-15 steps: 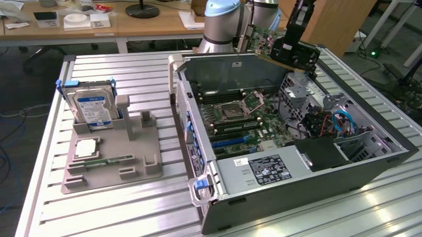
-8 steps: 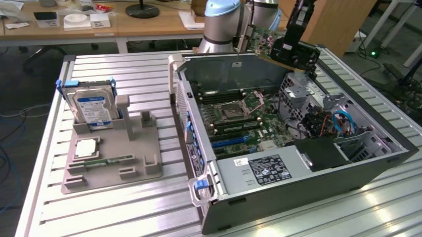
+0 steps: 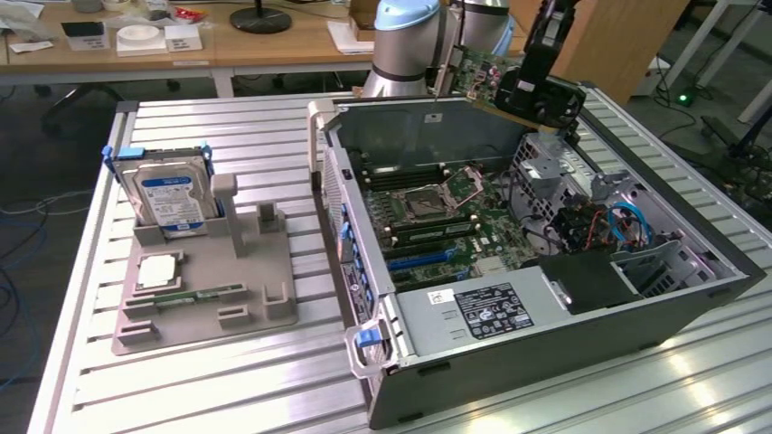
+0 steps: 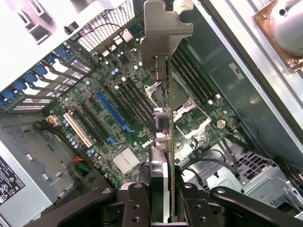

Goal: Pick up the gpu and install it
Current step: 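Insert the gpu into the slot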

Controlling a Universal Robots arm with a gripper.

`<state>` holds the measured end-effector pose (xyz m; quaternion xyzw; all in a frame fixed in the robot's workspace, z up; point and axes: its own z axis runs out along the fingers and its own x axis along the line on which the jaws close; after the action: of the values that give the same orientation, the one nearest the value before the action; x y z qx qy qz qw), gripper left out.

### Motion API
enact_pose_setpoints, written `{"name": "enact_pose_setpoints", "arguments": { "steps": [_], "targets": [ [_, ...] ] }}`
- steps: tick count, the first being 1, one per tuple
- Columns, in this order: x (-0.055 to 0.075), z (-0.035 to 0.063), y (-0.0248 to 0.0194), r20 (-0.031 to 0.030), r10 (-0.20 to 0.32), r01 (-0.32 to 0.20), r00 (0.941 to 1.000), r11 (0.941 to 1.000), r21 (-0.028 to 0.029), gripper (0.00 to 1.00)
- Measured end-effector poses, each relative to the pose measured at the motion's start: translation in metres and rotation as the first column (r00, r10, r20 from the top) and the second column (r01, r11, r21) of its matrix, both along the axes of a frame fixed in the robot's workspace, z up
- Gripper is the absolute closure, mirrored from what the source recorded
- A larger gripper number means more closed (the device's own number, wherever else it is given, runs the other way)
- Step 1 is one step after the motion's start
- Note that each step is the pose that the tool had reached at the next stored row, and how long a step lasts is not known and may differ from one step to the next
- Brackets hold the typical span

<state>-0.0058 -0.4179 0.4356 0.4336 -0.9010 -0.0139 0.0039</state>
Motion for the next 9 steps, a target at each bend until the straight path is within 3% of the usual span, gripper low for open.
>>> {"name": "enact_pose_setpoints", "arguments": {
  "steps": [9],
  "targets": [
    [0.0, 0.0, 0.0, 0.0, 0.009, -0.009, 1.0, 1.0, 0.0, 0.72]
  ]
}}
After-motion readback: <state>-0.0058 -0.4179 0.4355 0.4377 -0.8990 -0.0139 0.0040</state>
